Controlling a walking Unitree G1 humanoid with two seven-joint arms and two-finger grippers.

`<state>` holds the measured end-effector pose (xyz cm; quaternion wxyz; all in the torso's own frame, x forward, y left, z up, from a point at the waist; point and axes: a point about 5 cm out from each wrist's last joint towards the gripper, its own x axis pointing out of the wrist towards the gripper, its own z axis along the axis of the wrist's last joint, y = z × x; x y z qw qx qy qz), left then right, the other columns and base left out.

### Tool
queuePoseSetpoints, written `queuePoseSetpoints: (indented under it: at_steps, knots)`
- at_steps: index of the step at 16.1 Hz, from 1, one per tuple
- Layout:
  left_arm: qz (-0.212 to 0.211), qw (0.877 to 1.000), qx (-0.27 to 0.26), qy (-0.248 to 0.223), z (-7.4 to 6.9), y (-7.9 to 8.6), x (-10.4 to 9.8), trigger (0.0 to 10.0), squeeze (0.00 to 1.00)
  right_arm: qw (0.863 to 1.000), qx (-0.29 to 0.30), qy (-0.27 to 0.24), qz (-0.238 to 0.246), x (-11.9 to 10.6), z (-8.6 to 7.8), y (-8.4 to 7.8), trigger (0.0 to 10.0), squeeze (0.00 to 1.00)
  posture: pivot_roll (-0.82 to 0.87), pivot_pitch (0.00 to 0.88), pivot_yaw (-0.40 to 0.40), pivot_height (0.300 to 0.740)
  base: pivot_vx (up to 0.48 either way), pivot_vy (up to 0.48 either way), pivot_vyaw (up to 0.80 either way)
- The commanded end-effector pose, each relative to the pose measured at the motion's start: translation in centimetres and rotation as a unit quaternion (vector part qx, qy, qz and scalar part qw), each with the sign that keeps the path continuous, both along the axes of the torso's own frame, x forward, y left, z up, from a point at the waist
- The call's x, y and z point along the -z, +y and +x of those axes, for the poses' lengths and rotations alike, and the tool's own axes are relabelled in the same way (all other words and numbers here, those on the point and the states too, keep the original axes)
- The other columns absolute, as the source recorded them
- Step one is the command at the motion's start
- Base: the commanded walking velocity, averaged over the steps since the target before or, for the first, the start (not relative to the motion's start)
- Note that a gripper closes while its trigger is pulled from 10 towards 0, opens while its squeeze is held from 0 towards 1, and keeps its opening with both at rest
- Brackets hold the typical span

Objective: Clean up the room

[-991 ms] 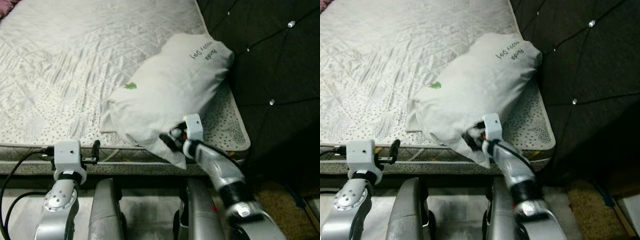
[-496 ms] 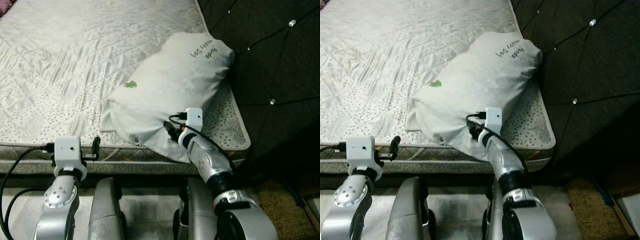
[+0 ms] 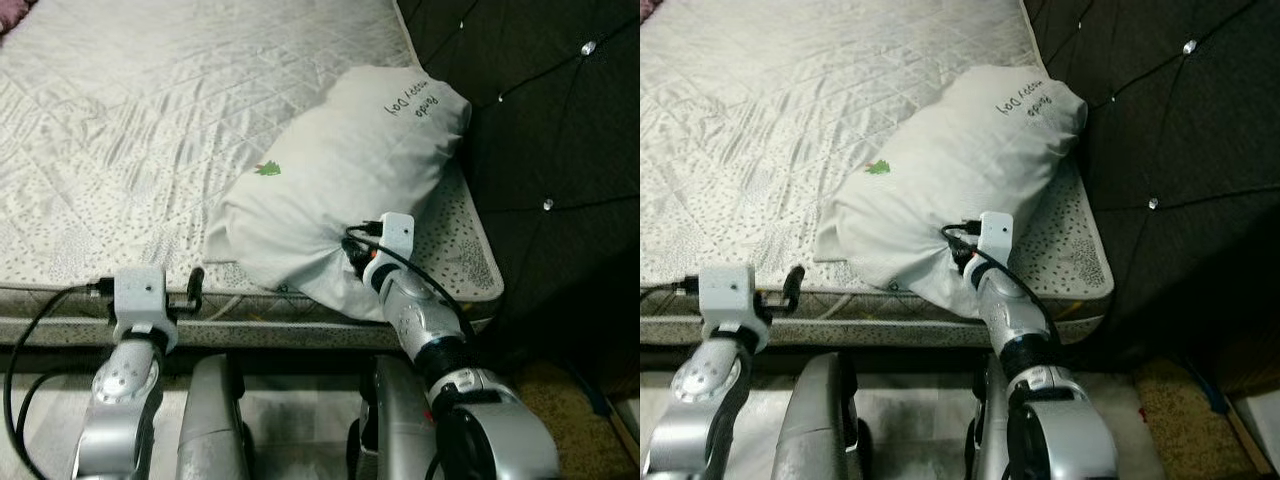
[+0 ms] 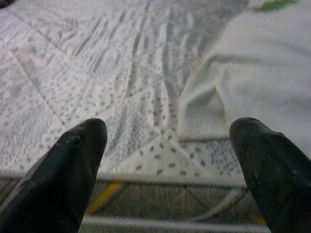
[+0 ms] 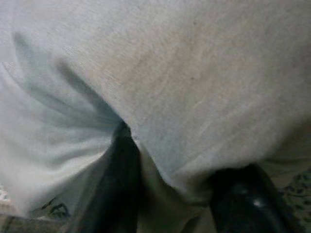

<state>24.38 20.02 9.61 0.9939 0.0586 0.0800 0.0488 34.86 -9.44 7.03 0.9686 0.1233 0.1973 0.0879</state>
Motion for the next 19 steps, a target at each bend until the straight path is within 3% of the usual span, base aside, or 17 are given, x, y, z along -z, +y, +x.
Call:
queuePoseSetpoints:
  at_steps: [1, 4, 5, 7, 9, 12, 15, 16, 19]
  knots:
    - [0.004, 1.0, -0.003, 0.007, 0.1, 0.1, 0.4, 10.0, 0.0, 0.998, 0.039, -0.048, -0.02, -2.4, 1.7, -2.3, 0.0, 0.0, 0.07, 0.074, -0.045, 0.576, 0.0, 0.0, 0.0]
    - [0.003, 1.0, -0.001, 0.004, 0.3, -0.1, 0.4, 10.0, 0.0, 0.994, 0.032, -0.081, -0.065, -4.4, 3.1, -4.2, 0.0, 0.0, 0.07, 0.06, -0.049, 0.576, 0.0, 0.0, 0.0]
    - [0.0, 1.0, 0.002, 0.001, 0.5, -0.5, 0.5, 10.0, 0.0, 0.984, 0.026, -0.121, -0.128, -6.5, 4.1, -6.0, 0.0, 0.0, 0.07, 0.053, -0.051, 0.576, 0.0, 0.0, 0.0]
    - [-0.003, 1.0, 0.001, -0.001, 0.6, -0.7, 0.5, 10.0, 0.0, 0.971, 0.046, -0.151, -0.182, -8.4, 4.7, -8.2, 0.0, 0.0, 0.07, 0.049, -0.053, 0.576, 0.0, 0.0, 0.0]
    - [-0.009, 1.0, -0.003, -0.003, 0.8, -0.8, 0.5, 10.0, 0.0, 0.95, 0.107, -0.162, -0.246, -10.3, 5.1, -11.5, 0.0, 0.0, 0.07, 0.045, -0.055, 0.576, 0.0, 0.0, 0.0]
    - [-0.006, 1.0, -0.003, -0.006, 1.0, -0.8, 0.4, 10.0, 0.0, 0.933, 0.175, -0.151, -0.277, -11.3, 5.0, -14.1, 0.0, 0.0, 0.07, 0.04, -0.055, 0.576, 0.0, 0.0, 0.0]
    - [-0.005, 1.0, -0.005, -0.01, 1.1, -0.8, 0.3, 10.0, 0.0, 0.901, 0.264, -0.136, -0.316, -11.8, 4.2, -17.4, 0.0, 0.0, 0.06, 0.043, -0.055, 0.576, 0.0, 0.0, 0.0]
    - [-0.005, 1.0, -0.006, -0.01, 1.1, -0.8, 0.3, 10.0, 0.0, 0.898, 0.272, -0.125, -0.323, -11.2, 3.9, -17.8, 0.0, 0.0, 0.06, 0.048, -0.059, 0.576, 0.0, 0.0, 0.0]
    - [-0.006, 1.0, -0.007, -0.011, 1.1, -1.0, 0.3, 10.0, 0.0, 0.935, 0.22, -0.121, -0.252, -8.9, 3.6, -16.3, 0.0, 0.0, 0.06, 0.06, -0.055, 0.576, 0.0, 0.0, 0.0]
